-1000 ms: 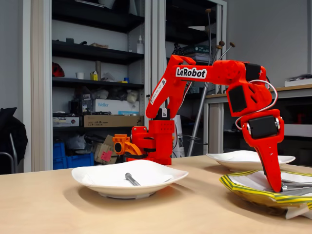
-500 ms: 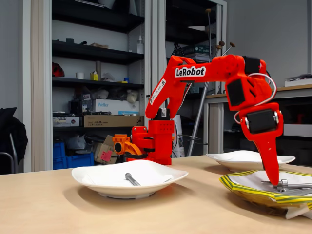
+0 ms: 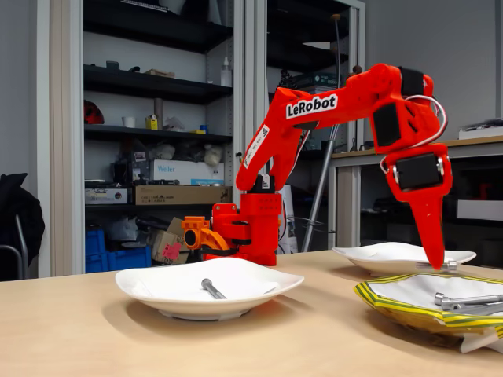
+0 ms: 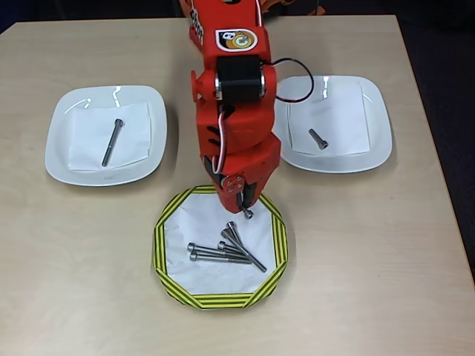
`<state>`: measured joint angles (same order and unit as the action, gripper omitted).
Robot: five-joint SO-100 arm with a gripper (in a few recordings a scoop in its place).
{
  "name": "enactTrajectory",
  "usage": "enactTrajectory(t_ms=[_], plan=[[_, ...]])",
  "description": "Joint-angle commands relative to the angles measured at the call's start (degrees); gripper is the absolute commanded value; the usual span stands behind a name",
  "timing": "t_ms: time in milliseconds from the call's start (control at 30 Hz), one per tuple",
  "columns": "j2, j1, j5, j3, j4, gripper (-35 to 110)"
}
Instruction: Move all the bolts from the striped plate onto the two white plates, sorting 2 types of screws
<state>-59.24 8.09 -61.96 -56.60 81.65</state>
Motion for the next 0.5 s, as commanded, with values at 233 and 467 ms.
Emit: enactTrajectory(t_ms=[233, 467], plan=[[-23.7, 14.9, -31.1, -25.7, -3.8, 0], [-37.3, 22.5, -48.3, -42.5, -6.9, 0]])
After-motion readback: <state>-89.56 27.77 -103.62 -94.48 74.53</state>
